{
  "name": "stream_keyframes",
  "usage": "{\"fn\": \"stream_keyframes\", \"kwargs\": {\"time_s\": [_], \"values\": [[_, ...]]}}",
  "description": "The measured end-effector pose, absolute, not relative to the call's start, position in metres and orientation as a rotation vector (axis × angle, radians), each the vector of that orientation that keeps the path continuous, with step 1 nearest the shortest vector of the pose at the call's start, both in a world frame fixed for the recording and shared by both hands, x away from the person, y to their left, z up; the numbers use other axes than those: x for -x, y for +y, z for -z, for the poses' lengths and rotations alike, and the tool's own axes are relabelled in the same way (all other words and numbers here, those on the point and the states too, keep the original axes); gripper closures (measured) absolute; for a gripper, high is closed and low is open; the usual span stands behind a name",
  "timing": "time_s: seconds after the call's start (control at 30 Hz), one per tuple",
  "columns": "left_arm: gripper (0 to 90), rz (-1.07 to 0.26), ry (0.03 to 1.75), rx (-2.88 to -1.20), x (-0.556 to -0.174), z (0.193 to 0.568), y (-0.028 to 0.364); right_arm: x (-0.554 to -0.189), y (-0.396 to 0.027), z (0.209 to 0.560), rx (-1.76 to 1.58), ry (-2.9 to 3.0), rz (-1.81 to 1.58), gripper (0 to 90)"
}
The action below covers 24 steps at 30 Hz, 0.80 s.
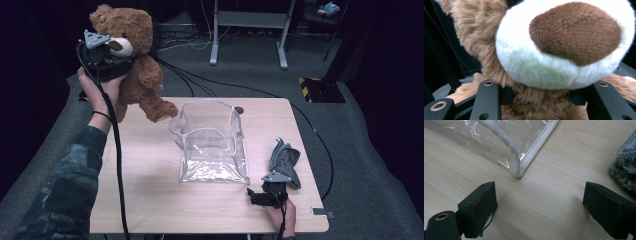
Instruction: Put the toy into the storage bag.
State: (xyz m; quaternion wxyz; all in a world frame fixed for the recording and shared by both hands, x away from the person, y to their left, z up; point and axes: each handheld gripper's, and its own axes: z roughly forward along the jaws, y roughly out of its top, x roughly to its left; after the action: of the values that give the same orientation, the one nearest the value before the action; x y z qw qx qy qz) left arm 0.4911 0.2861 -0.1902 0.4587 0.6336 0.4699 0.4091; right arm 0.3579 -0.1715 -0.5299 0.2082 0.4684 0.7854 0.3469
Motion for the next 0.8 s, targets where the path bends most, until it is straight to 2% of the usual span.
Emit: {"fn": "stream_keyframes", "kwargs": {"time_s": [0.5, 0.8], "values": [[48.4, -0.943, 1.06, -1.593, -0.503, 0.178, 0.224, -0.358, -0.171, 0.53, -1.303, 2.186, -0.966, 11.1], [47.9, -0.882, 1.015, -1.619, -0.509, 0.186, 0.185, -0.358, -0.172, 0.53, -1.302, 2.196, -0.961, 11.3]]}}
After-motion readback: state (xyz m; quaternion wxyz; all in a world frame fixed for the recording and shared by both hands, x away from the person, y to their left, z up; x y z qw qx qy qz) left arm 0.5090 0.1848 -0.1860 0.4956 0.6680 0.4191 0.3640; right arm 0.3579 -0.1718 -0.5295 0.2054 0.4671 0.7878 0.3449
